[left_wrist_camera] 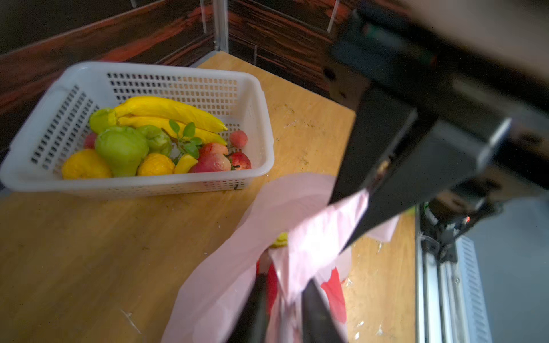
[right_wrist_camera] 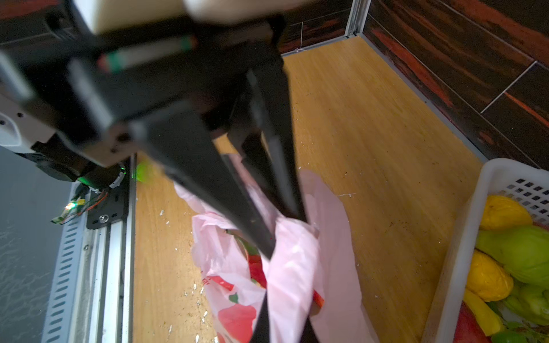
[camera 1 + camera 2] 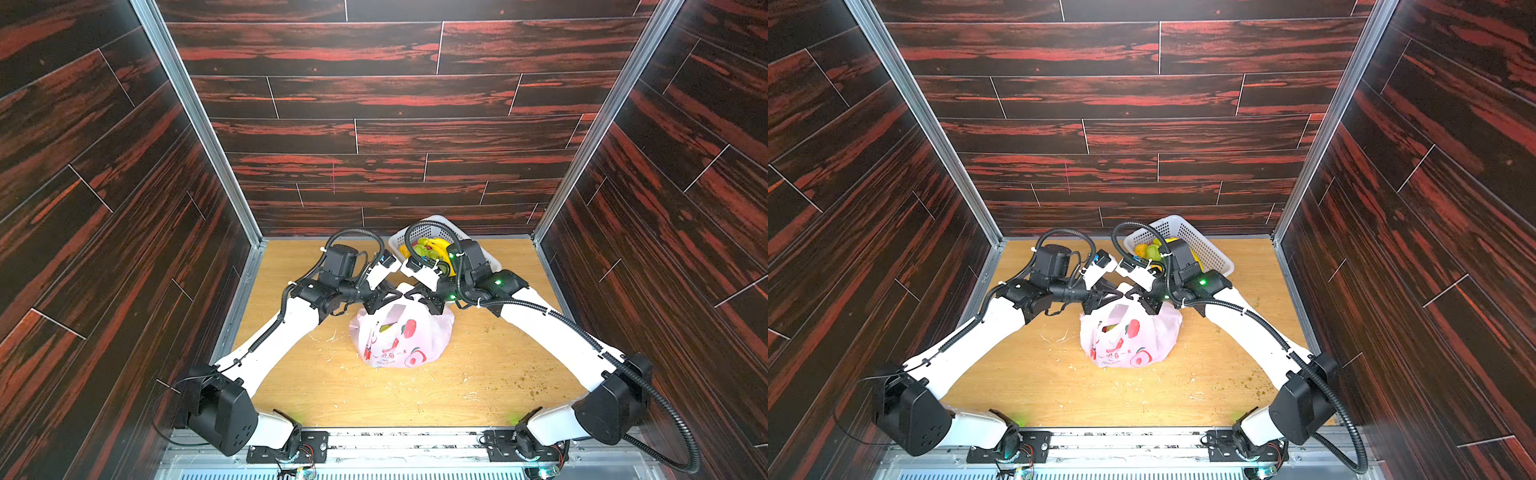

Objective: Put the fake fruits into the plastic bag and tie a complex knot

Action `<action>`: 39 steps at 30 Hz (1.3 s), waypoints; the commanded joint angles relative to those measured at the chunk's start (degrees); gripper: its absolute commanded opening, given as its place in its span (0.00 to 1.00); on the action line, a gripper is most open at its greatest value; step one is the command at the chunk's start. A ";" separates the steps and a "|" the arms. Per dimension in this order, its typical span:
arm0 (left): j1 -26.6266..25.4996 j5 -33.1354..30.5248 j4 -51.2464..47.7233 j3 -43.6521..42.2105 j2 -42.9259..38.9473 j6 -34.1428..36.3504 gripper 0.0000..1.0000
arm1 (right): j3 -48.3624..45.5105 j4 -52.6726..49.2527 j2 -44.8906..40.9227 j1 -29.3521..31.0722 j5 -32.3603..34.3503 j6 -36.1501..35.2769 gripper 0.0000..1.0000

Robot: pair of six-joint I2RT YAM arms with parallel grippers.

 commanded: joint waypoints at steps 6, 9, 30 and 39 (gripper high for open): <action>1.22 -8.59 1.10 -5.18 -6.10 -4.34 0.53 | -1.75 3.04 -3.96 0.44 2.94 -2.11 0.00; 1.41 -8.83 0.43 -6.03 -5.66 -5.30 0.54 | -2.45 4.10 -4.86 0.43 5.23 -2.64 0.00; 2.03 -5.29 4.73 -4.69 -5.98 -16.36 0.00 | -8.99 7.83 -7.61 1.49 16.45 -5.64 0.00; 2.10 -1.80 8.71 -4.07 -6.40 -28.13 0.00 | -13.88 18.45 -7.76 3.66 28.23 -6.34 0.00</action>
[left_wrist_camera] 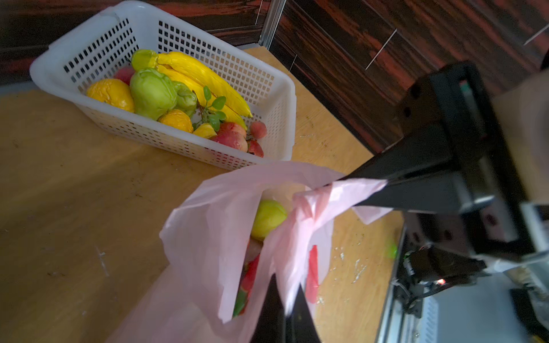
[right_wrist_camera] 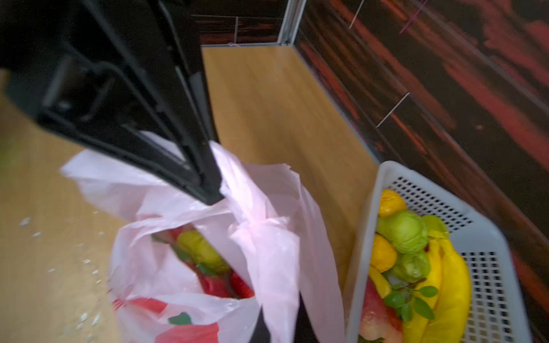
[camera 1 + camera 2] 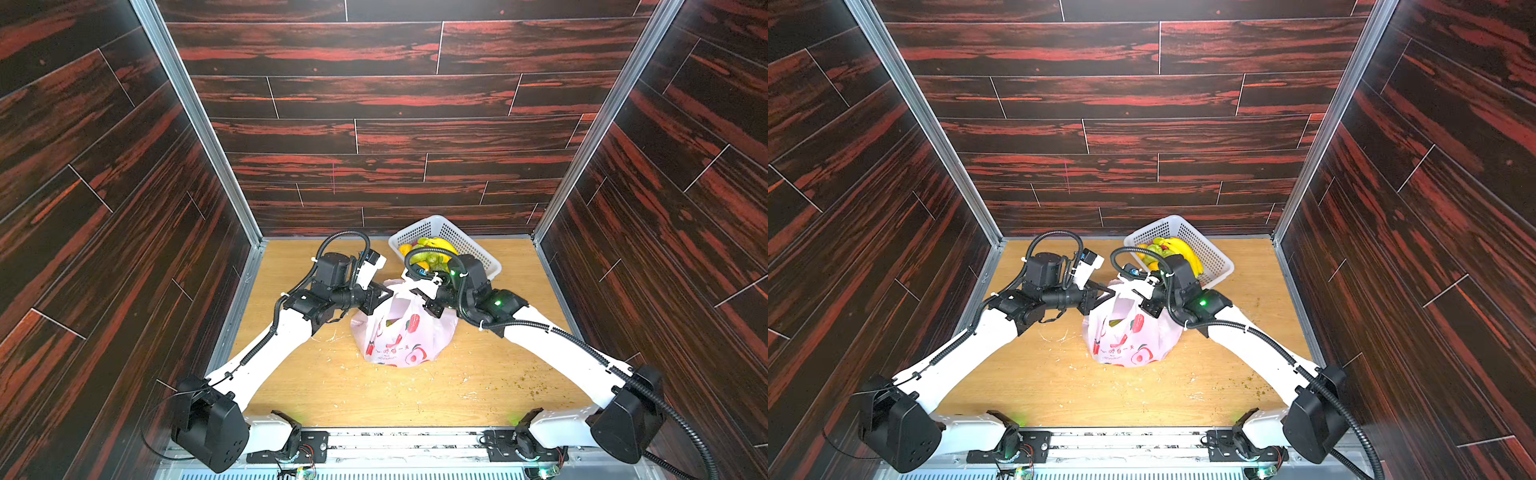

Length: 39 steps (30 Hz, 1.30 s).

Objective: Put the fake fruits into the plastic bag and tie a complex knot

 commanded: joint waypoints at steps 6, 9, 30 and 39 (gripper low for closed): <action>0.93 3.21 7.19 2.59 -1.18 -13.05 0.00 | -4.44 8.11 -0.83 1.08 9.92 0.54 0.00; 0.93 5.39 7.20 3.22 0.00 -13.20 0.00 | -4.10 7.76 -0.64 1.12 7.25 2.66 0.00; 2.78 5.81 2.40 2.88 -0.07 17.08 0.72 | -3.80 2.89 -4.93 1.04 -2.91 3.46 0.00; 2.36 10.94 4.46 4.40 5.36 20.34 0.64 | -3.27 2.66 -4.55 1.00 -3.85 4.26 0.00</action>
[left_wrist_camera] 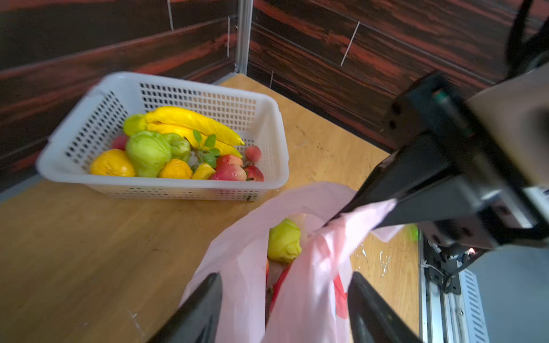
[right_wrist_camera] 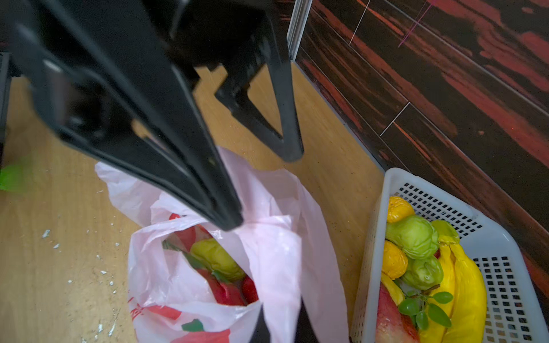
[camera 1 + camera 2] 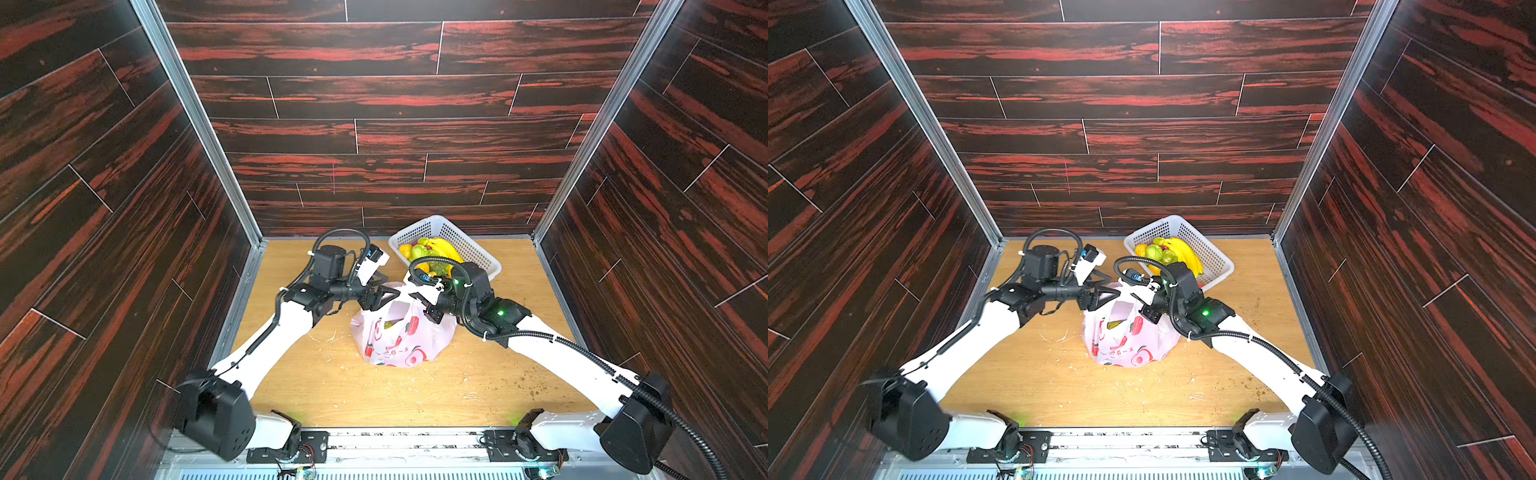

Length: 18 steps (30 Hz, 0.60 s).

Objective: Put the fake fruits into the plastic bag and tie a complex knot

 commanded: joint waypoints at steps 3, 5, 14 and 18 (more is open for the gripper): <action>-0.48 4.91 1.62 2.12 1.97 3.01 0.60 | 1.79 -0.98 -0.78 -0.09 -1.50 0.92 0.00; -0.86 5.45 1.64 2.02 2.75 3.32 0.58 | 2.29 -1.24 -0.36 -0.12 -2.22 1.22 0.00; -1.28 5.91 1.30 2.25 4.13 3.54 0.22 | 2.94 -1.69 -0.24 -0.09 -3.25 1.53 0.00; -1.36 5.78 1.34 1.86 4.13 3.41 0.05 | 3.54 -2.67 -0.03 -0.15 -3.53 1.74 0.01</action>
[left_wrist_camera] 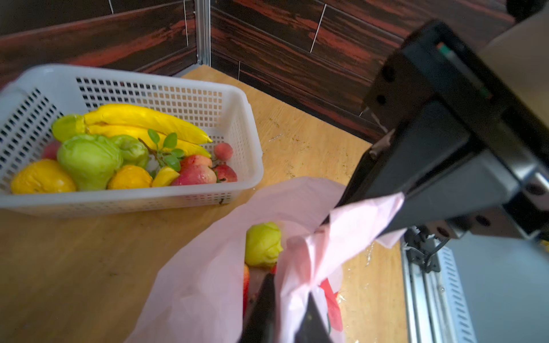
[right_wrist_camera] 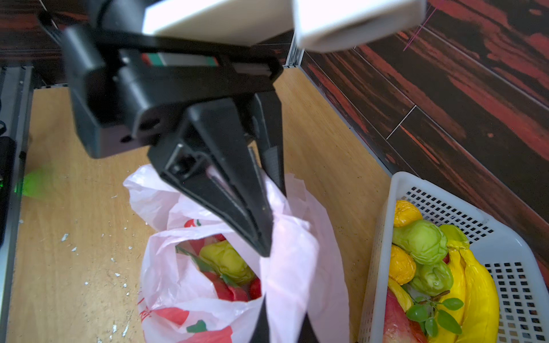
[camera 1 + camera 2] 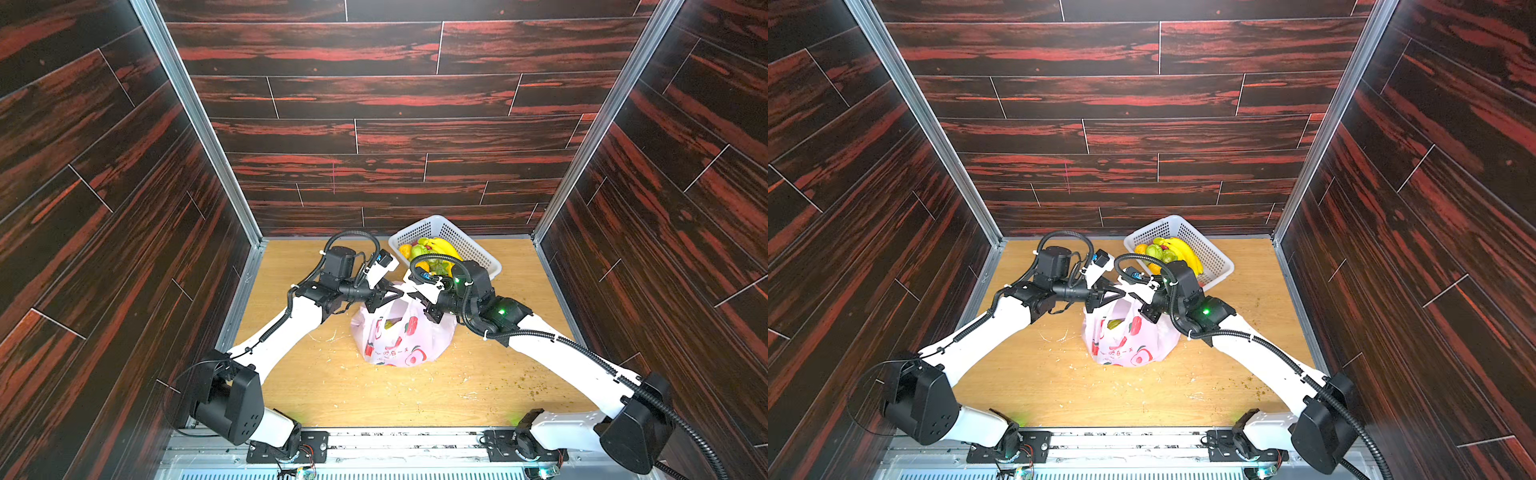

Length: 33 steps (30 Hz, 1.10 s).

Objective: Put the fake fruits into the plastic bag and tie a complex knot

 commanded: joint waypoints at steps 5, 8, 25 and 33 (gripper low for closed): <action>-0.33 -1.38 1.65 -0.35 -0.31 1.20 0.00 | 4.18 -5.40 -0.22 -0.14 -1.84 0.79 0.30; -0.34 -1.72 1.83 -0.65 -0.79 1.49 0.00 | 5.88 -8.73 0.17 -1.00 -1.78 0.75 0.51; -0.84 -2.37 1.83 -0.80 -1.11 3.11 0.00 | 12.30 -13.86 9.11 -2.62 -6.15 3.37 0.66; -0.95 -3.58 1.53 -0.75 -1.53 3.40 0.00 | 12.58 -13.63 10.89 -2.66 -5.45 3.97 0.42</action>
